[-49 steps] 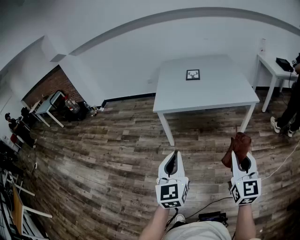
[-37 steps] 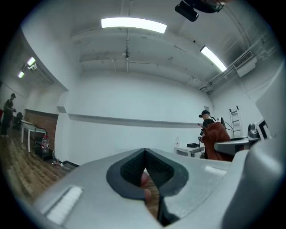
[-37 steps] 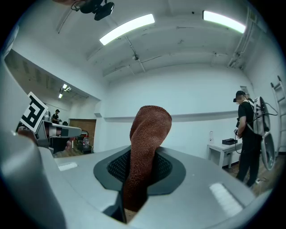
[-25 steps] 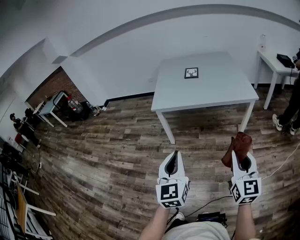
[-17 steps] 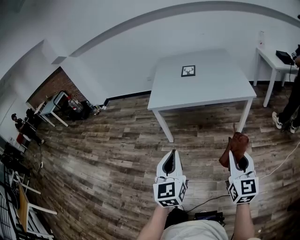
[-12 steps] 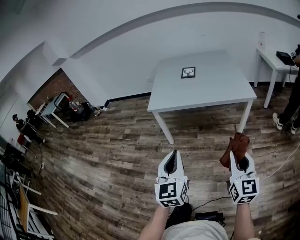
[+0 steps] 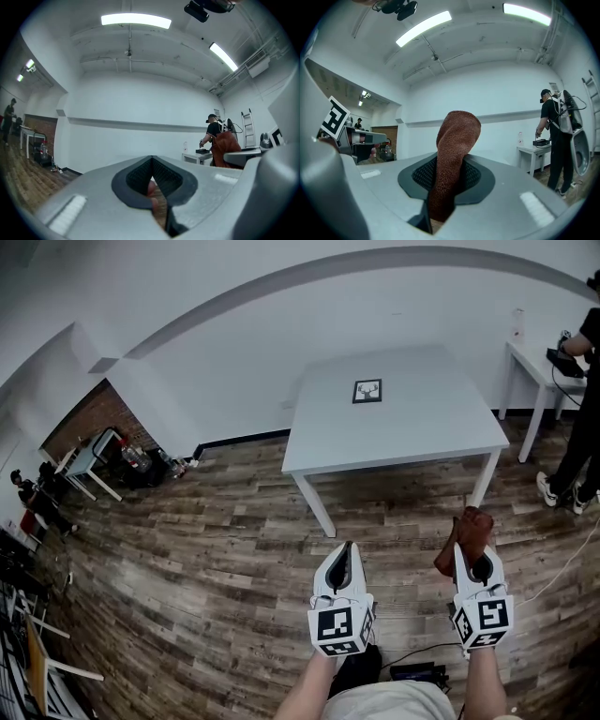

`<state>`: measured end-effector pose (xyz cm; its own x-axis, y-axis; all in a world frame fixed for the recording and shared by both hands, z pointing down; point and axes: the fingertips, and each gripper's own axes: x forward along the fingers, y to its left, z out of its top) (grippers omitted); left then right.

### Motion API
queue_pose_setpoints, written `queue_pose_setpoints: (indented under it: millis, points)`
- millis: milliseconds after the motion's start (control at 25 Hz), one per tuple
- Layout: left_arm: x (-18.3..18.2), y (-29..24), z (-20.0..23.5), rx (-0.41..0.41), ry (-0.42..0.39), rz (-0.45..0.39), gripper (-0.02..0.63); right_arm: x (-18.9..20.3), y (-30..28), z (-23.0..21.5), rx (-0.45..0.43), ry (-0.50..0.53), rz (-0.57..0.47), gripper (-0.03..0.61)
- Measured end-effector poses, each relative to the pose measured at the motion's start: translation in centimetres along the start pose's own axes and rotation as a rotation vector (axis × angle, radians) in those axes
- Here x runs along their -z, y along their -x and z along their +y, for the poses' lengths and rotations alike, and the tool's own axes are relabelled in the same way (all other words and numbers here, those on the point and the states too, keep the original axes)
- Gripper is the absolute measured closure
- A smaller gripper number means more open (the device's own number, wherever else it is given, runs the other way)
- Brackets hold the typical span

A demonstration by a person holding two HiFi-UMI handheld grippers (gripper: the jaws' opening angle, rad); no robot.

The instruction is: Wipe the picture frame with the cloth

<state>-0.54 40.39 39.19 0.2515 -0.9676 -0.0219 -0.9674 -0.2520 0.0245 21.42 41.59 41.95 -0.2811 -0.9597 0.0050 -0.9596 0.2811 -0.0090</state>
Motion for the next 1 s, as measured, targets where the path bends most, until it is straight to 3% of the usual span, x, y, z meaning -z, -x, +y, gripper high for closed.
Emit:
queue_pose_setpoints:
  millis: [600,760,1000]
  points:
    - [-0.1,-12.3,10.9,0.032,0.003,0.007,0.613,-1.3,-16.1,3.3,0.0,0.026,0.007,0.471]
    - [0.4,-14.7,13.4,0.043,0.013,0.005,0.612,-1.8,-19.0,3.8,-0.011,-0.016,-0.01,0.47]
    - [1.0,-17.7,15.3,0.042,0.026,0.018,0.614,-1.7,-21.9,4.2,-0.002,0.024,0.017,0.47]
